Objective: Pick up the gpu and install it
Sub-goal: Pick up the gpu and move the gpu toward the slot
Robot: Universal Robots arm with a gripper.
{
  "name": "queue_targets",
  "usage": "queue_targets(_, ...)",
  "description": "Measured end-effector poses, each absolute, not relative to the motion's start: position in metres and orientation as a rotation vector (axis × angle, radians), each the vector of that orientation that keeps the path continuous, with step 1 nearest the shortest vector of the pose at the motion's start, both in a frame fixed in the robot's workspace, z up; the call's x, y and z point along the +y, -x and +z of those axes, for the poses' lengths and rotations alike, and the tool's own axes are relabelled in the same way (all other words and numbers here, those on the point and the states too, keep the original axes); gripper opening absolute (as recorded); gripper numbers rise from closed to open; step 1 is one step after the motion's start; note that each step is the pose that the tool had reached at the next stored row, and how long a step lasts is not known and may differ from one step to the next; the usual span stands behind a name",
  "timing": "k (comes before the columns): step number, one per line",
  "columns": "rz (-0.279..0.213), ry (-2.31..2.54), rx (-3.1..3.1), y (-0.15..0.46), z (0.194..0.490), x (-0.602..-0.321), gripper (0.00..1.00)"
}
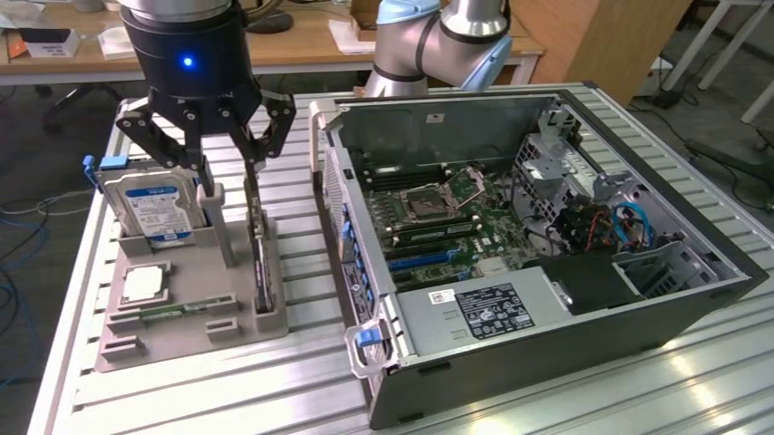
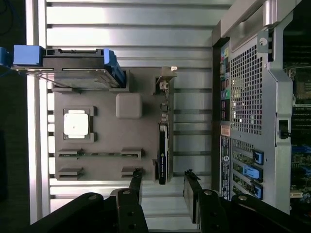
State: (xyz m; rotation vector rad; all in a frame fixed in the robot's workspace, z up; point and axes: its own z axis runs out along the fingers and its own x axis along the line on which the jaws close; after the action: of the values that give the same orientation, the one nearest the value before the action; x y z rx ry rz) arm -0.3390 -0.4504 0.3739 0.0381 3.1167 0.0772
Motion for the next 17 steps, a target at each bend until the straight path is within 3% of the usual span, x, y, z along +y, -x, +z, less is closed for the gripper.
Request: queue_targets(17,0.077,-0.035,3.117,0.3390,0.3710,-0.4527,0.47)
